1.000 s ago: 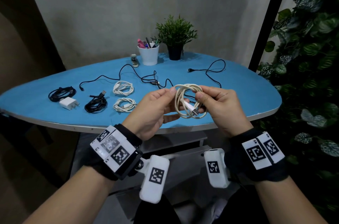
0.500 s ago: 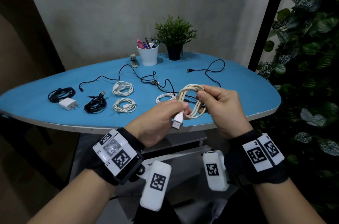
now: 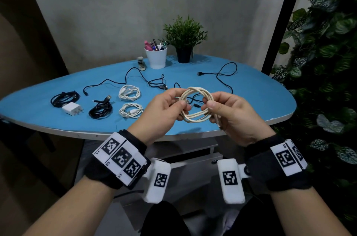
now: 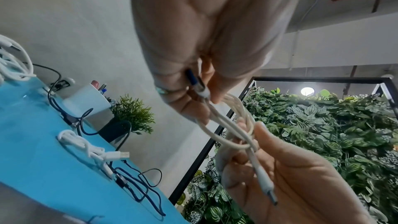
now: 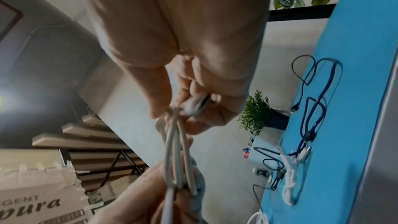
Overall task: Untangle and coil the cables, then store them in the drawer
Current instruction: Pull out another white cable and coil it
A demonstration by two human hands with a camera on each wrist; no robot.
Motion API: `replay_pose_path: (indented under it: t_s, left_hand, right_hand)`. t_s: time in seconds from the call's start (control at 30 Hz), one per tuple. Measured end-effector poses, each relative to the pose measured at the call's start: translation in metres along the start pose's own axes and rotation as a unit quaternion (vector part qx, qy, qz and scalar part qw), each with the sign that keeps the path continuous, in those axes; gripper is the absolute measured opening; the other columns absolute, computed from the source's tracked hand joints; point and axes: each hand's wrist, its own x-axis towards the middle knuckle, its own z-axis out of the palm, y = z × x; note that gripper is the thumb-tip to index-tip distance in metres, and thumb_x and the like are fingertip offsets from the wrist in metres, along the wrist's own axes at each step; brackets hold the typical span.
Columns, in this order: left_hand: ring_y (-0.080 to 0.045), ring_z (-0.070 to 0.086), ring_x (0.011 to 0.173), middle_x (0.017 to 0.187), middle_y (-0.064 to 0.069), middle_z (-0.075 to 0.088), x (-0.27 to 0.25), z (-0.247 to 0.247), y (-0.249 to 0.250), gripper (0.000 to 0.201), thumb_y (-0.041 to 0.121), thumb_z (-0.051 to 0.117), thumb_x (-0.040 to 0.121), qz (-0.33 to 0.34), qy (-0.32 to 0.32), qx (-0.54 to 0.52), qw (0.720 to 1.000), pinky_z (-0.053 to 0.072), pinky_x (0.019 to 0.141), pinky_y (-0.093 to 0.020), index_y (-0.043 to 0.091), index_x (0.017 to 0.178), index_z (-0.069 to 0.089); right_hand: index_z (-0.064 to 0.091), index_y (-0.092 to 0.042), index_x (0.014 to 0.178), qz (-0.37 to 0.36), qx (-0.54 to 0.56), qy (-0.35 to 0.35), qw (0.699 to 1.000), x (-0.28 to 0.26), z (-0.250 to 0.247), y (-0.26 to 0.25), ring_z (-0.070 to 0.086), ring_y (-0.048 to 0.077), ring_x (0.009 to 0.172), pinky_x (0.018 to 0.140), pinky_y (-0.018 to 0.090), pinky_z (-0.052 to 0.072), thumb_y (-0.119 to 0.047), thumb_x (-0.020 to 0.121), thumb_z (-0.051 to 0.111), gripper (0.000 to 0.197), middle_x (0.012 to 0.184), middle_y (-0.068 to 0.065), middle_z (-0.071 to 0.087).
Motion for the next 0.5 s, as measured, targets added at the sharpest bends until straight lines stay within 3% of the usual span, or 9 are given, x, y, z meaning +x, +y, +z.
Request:
replay_pose_path:
  t_s: [0.13, 0.23, 0.37, 0.5]
  left_hand:
    - [-0.011, 0.057, 0.073, 0.086, -0.005, 0.067, 0.003, 0.000, -0.002, 0.026, 0.006, 0.045, 0.096, -0.014, 0.002, -0.020, 1.000, 0.046, 0.067, -0.023, 0.011, 0.114, 0.062]
    - [-0.017, 0.058, 0.078, 0.095, -0.015, 0.068, 0.004, -0.001, -0.002, 0.025, 0.006, 0.044, 0.097, -0.024, -0.011, -0.049, 0.998, 0.047, 0.070, -0.027, 0.009, 0.115, 0.061]
    - [-0.015, 0.058, 0.079, 0.092, -0.009, 0.068, 0.001, -0.004, 0.001, 0.026, 0.004, 0.040, 0.098, -0.021, -0.052, -0.070, 0.996, 0.047, 0.064, -0.019, 0.008, 0.117, 0.059]
    - [-0.009, 0.062, 0.082, 0.092, -0.005, 0.070, -0.003, -0.012, 0.009, 0.025, 0.003, 0.044, 0.096, -0.006, -0.105, -0.023, 0.994, 0.051, 0.069, -0.019, 0.007, 0.115, 0.059]
  right_hand:
    - [0.059, -0.005, 0.095, -0.009, 0.046, -0.083, 0.995, -0.006, 0.002, -0.005, 0.059, 0.010, 0.067, 0.059, 0.018, 0.045, 0.001, 0.076, 0.064, 0.021, 0.077, 0.001, 0.070]
    - [0.061, -0.006, 0.095, -0.018, 0.037, -0.086, 0.995, -0.008, 0.005, -0.010, 0.063, 0.006, 0.064, 0.060, 0.016, 0.048, 0.004, 0.073, 0.066, 0.025, 0.073, -0.001, 0.071]
    - [0.062, -0.004, 0.095, -0.037, 0.063, -0.037, 0.997, -0.010, 0.009, -0.017, 0.064, 0.005, 0.059, 0.057, 0.015, 0.050, -0.003, 0.070, 0.058, 0.026, 0.067, -0.002, 0.071]
    - [0.069, -0.010, 0.092, -0.045, 0.001, 0.055, 0.997, -0.005, 0.004, -0.011, 0.055, 0.013, 0.059, 0.057, 0.025, 0.042, -0.013, 0.070, 0.067, 0.022, 0.070, 0.004, 0.068]
